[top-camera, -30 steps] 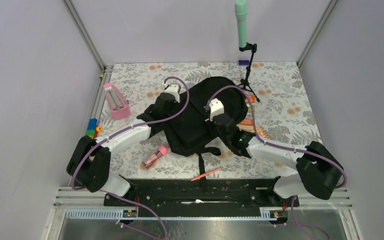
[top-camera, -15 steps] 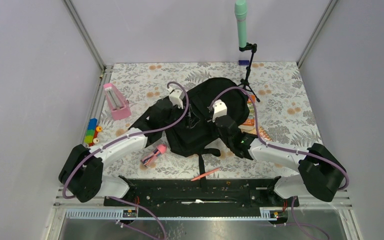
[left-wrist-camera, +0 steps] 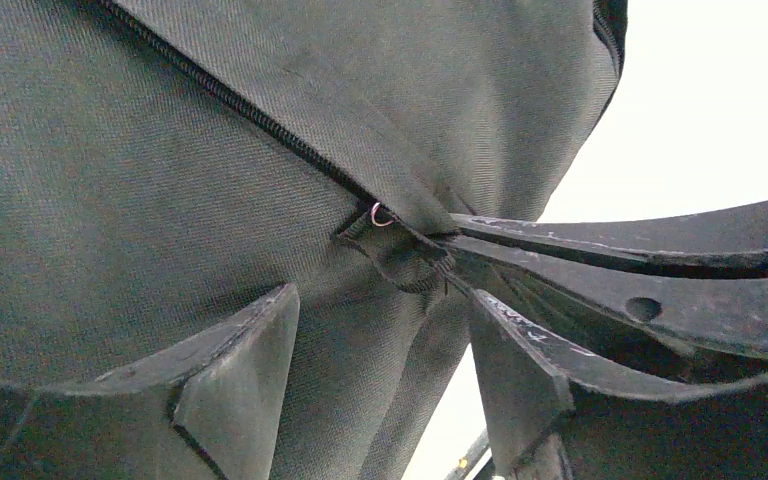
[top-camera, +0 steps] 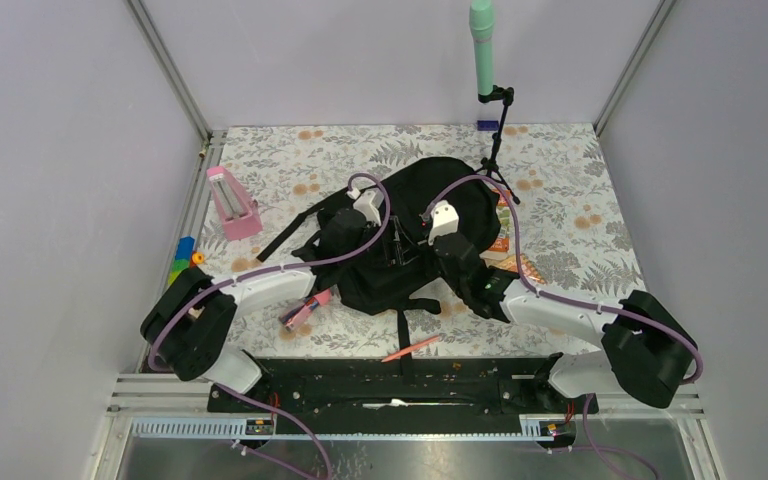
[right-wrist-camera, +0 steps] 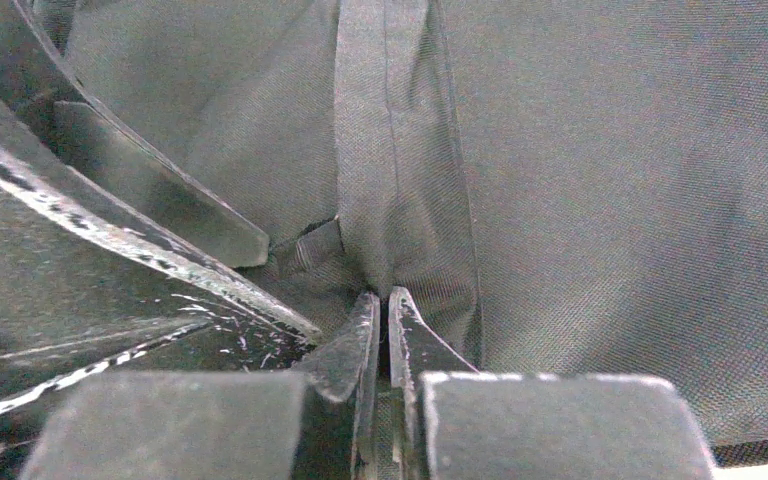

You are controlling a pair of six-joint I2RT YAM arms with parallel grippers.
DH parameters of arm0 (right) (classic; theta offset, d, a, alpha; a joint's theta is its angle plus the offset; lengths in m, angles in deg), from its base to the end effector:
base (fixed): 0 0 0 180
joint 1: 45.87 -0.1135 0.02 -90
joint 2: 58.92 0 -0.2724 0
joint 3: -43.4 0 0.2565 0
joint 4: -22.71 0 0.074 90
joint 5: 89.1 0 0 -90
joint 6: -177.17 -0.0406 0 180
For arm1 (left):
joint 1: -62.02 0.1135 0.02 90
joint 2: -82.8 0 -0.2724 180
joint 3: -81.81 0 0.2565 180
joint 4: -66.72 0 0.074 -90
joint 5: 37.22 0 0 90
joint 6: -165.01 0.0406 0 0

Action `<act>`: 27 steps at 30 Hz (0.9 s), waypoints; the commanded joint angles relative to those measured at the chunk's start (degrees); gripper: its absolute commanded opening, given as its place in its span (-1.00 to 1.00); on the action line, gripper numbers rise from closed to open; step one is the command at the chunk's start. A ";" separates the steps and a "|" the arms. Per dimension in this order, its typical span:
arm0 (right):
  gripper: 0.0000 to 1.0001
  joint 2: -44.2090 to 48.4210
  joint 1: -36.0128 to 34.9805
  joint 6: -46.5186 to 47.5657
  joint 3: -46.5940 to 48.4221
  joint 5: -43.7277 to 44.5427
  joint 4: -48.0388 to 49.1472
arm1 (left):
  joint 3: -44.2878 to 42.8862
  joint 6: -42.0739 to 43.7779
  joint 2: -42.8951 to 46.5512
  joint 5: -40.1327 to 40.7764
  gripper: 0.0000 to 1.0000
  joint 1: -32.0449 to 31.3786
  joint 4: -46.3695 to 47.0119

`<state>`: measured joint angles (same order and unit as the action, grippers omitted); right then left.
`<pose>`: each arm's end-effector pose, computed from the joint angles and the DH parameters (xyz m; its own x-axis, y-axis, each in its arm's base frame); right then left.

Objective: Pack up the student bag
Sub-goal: Zip the student bag at the center of the board.

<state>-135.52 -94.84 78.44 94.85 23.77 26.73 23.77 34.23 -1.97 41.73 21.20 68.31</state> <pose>0.2042 0.2107 0.2293 -0.3033 -0.1355 -0.9432 -0.4159 0.9094 0.0031 0.2426 -0.2199 0.2210 -0.7483 -0.2008 -0.6323 0.3752 0.6579 -0.6529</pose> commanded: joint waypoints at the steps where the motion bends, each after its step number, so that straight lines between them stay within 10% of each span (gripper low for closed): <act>1: -1.00 2.45 0.28 -0.87 -0.21 0.51 3.02 | -2.78 -2.20 -1.19 2.24 0.25 -0.40 3.33; 9: -1.00 2.09 0.28 -0.76 -0.12 0.21 3.02 | -3.03 -3.43 -2.11 4.71 0.21 -0.39 5.00; 15: -1.00 2.07 0.28 -0.64 -0.17 -0.02 2.93 | -4.55 -2.79 -3.71 4.71 -0.28 -0.37 5.62; 19: -1.00 2.07 0.28 -0.58 -0.19 -0.03 2.77 | -5.05 -1.53 -4.25 4.66 -0.97 -0.38 5.70; 27: -1.00 3.23 0.24 -1.70 -1.38 1.19 1.89 | -5.38 1.66 -2.75 10.79 -1.00 0.40 1.05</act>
<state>-134.82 -94.84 78.11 94.24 23.79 26.66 21.04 33.69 -6.19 48.42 20.87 69.55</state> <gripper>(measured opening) 0.032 0.010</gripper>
